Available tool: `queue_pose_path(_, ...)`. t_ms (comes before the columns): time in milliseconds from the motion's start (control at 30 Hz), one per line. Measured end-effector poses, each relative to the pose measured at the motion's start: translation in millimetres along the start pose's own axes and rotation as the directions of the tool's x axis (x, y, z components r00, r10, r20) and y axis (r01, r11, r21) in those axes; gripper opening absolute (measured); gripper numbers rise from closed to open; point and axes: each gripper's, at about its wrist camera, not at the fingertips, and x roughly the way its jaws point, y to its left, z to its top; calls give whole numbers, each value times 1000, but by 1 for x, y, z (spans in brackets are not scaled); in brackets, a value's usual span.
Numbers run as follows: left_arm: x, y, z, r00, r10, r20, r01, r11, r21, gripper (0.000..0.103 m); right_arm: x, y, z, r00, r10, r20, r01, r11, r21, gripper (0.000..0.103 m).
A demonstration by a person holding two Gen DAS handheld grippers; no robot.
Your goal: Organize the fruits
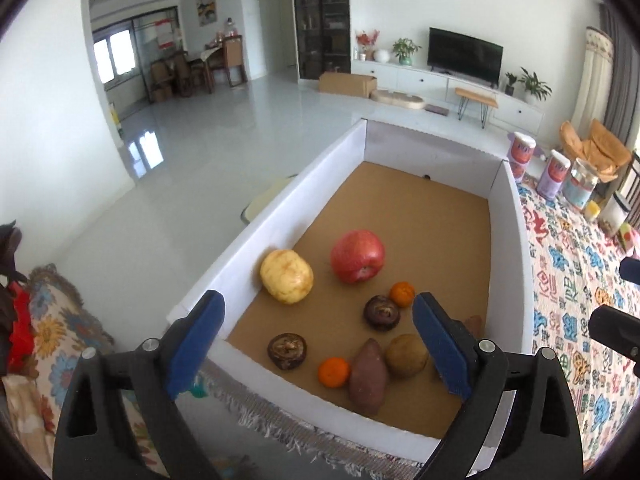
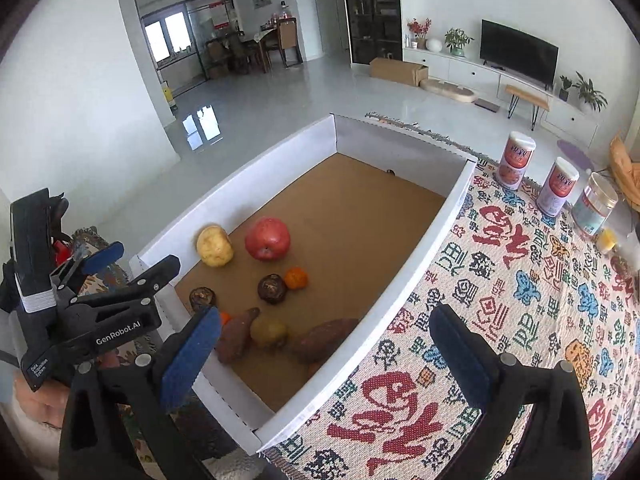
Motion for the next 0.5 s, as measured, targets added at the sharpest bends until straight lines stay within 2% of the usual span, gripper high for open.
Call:
queue_pose_path(67,-3,0,-1,1000,0,0,0,1000,-8,96,-2,2,-11,1000,-26,-12,26,1000,-12,103)
queue_pose_path(167,-8,2,-2,1000,6,-14,-7,1000,-23,96,-3,7,-19,1000,-9,-26,9,1000,4,103)
queue_pose_path(300,-14,-2,-3,999,46,-20,-45,999,26,96,-3,15,-21,999,-4,-45,4,1000,4,103)
queue_pose_path(433,-16,1,-5,995,86,-54,-85,996,30,96,-2,25,-20,998,-8,-58,8,1000,-1,103)
queue_pose_path(500,-16,3,-5,995,79,-68,-77,996,33,96,-2,29,-21,998,-7,-64,7,1000,1,103)
